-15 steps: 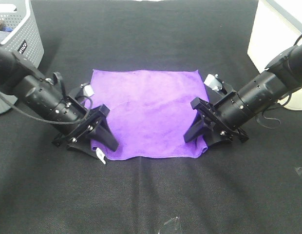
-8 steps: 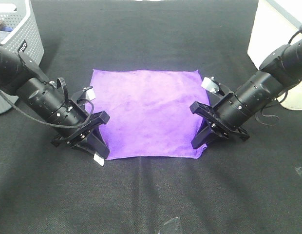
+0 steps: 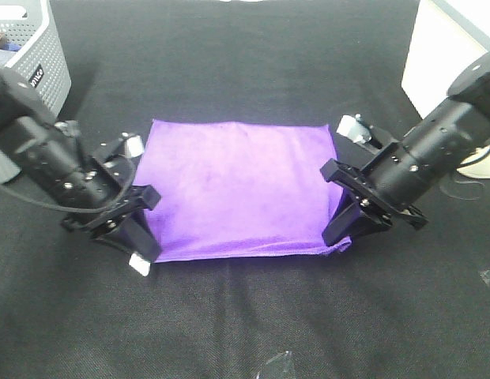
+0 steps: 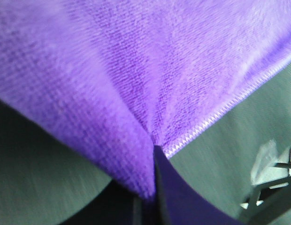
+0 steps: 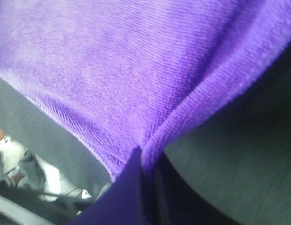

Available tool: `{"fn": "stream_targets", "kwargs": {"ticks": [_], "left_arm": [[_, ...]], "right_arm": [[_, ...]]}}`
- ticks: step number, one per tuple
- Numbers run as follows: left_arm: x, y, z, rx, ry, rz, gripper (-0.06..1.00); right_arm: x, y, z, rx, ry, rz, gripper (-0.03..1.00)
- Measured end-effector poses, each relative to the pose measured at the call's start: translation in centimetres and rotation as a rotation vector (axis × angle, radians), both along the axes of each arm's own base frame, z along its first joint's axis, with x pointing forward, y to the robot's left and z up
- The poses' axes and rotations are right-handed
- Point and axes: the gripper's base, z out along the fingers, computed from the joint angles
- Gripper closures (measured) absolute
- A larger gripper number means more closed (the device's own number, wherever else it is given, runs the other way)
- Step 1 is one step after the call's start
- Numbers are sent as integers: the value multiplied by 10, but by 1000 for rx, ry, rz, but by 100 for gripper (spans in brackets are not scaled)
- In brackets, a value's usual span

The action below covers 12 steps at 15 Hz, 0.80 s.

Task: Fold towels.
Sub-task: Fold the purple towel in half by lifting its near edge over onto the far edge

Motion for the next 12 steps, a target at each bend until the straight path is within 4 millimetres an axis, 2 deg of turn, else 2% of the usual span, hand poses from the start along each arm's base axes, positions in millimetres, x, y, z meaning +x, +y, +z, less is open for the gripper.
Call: {"fn": "stream_targets", "kwargs": {"ticks": [2,4,5,8,9,12], "left_arm": [[-1,2,17,4,-73,23,94],[17,0,32,1,-177,52,94],[29,-3,37,-5,-218,60,94],[74,-13,50,-36,-320,86,94],[96,-18,51,-52,-353,107,94],[127,-24,42,-66,-380,139,94]], "right_arm": [[1,0,13,9,-27,-7,96],[21,2,26,3,-109,0,96],[38,3,34,-3,-161,3,96],[91,7,39,-48,-251,-13,96],[118,8,41,-68,-296,-22,96],[153,12,32,-73,-333,-42,96]]}}
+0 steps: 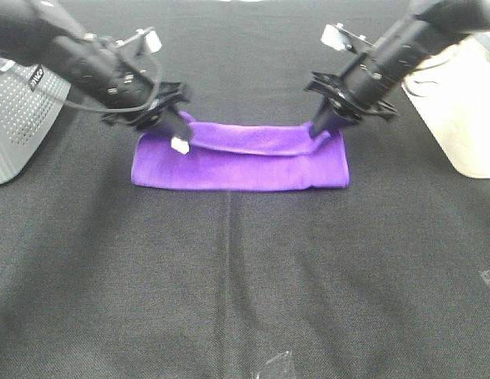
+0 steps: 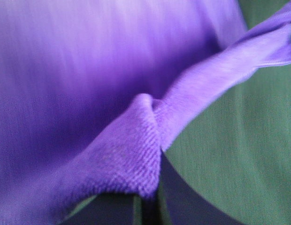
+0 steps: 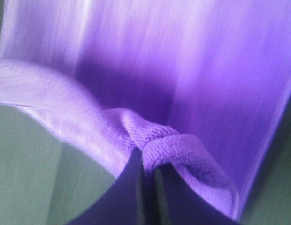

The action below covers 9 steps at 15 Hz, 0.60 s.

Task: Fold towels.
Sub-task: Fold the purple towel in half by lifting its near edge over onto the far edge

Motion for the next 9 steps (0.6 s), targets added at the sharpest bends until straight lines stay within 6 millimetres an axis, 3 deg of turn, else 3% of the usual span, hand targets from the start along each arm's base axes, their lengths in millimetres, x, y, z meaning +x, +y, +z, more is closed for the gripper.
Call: {"fn": "stream_targets", "kwargs": {"ticks": [4,9], "left_arm": [[24,1,-19,47,-2,22,94],[34,14,-25,60,-19,56,94]], "right_arm": [[27,4,-26,12,0,-26,96],[38,3,-26,11,-76,-71,96]]}}
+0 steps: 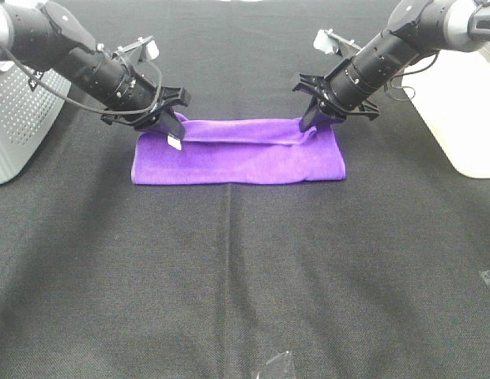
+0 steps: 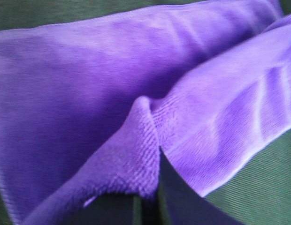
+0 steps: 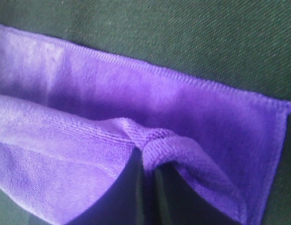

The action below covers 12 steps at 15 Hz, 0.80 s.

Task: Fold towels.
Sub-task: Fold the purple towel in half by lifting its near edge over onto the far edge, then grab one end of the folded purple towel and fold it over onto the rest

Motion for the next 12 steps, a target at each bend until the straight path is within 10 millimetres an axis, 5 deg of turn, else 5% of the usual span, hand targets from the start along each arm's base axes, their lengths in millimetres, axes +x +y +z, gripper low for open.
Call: {"fn": "stream_targets", "kwargs": {"ticks": [2,7,12], "left_arm": [[1,0,-3,3,0,5,89],[2,2,15,60,-28,-68,5],[-7,15,80,111,41,-171,-4]], "right_arm": [[1,0,0,0,-12,-7,87],[-5,-3,5,-60,24,56,20],[-28,-27,102,-318,-28,138,14]]}}
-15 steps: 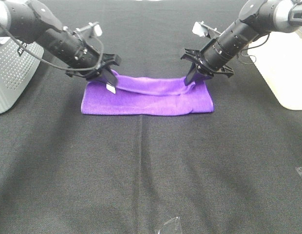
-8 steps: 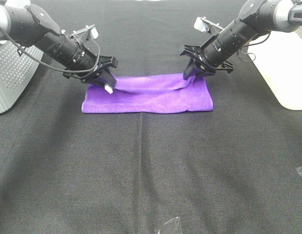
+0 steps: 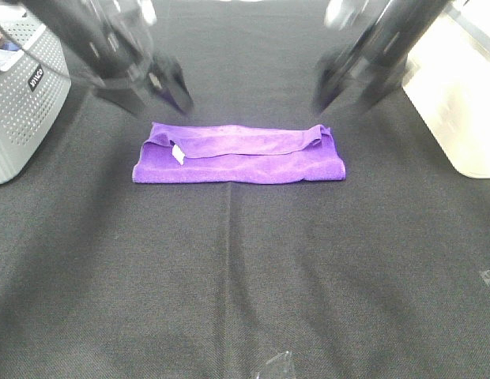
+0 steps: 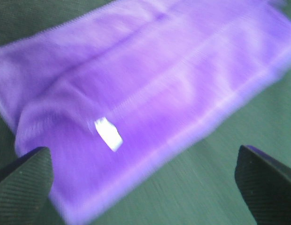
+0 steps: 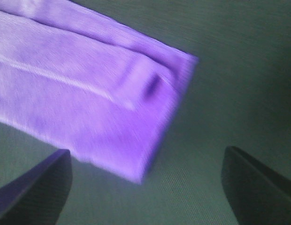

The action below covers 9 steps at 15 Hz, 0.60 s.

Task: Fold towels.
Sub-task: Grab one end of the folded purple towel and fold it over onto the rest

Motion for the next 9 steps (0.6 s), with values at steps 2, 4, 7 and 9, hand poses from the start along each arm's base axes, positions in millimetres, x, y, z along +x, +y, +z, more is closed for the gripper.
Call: {"fn": "stream_targets", "kwargs": {"ticks": [2,4,7,9], "left_arm": [[1,14,-8,54,43,27,-4],[5,22,-29,70,92,32,-4],[10,32,-70,24,175,31,-4],[12,38,-94,17,217,28,-4]], "right_arm": [[-11,-5,20,-33,21,-22,14],[-12,-5,23,-32,23,-38,14],[-13,-5,23,-21,37,-71,14],[-13,-4,23,-2,41,-72,14]]}}
